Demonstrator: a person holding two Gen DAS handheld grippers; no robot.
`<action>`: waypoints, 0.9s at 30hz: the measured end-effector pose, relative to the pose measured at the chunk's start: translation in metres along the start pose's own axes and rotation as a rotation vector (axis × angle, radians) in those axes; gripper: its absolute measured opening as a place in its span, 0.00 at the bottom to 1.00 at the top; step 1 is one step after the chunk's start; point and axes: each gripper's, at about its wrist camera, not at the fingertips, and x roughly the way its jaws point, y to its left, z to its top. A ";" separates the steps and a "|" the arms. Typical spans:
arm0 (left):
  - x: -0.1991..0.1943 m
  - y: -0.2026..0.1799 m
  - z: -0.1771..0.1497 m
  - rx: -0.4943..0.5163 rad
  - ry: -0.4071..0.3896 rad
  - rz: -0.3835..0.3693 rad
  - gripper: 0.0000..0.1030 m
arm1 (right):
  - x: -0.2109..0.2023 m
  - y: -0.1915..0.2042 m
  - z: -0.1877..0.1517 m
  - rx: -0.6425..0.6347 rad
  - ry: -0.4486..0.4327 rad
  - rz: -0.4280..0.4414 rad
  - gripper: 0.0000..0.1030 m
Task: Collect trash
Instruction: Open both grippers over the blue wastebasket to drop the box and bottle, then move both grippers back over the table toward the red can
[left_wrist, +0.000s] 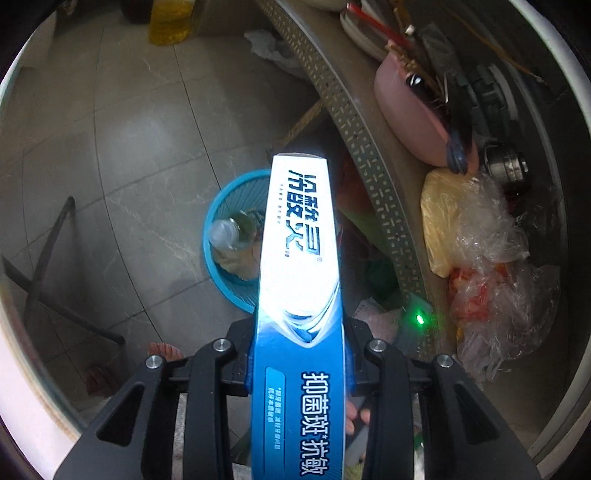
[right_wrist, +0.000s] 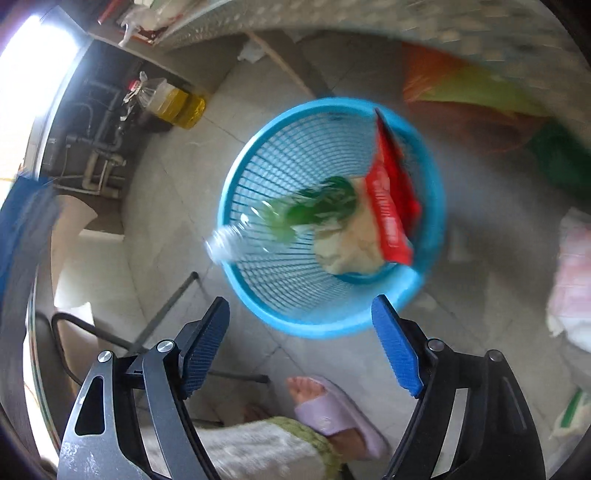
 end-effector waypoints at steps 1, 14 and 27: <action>0.009 -0.002 0.004 0.001 0.022 0.008 0.31 | -0.006 -0.005 -0.004 0.003 -0.005 -0.009 0.74; 0.073 -0.039 0.043 0.125 0.084 0.184 0.68 | -0.027 -0.035 -0.022 0.093 -0.012 -0.046 0.74; -0.073 -0.012 -0.023 0.154 -0.187 0.120 0.73 | -0.050 0.006 -0.031 -0.043 -0.055 -0.019 0.74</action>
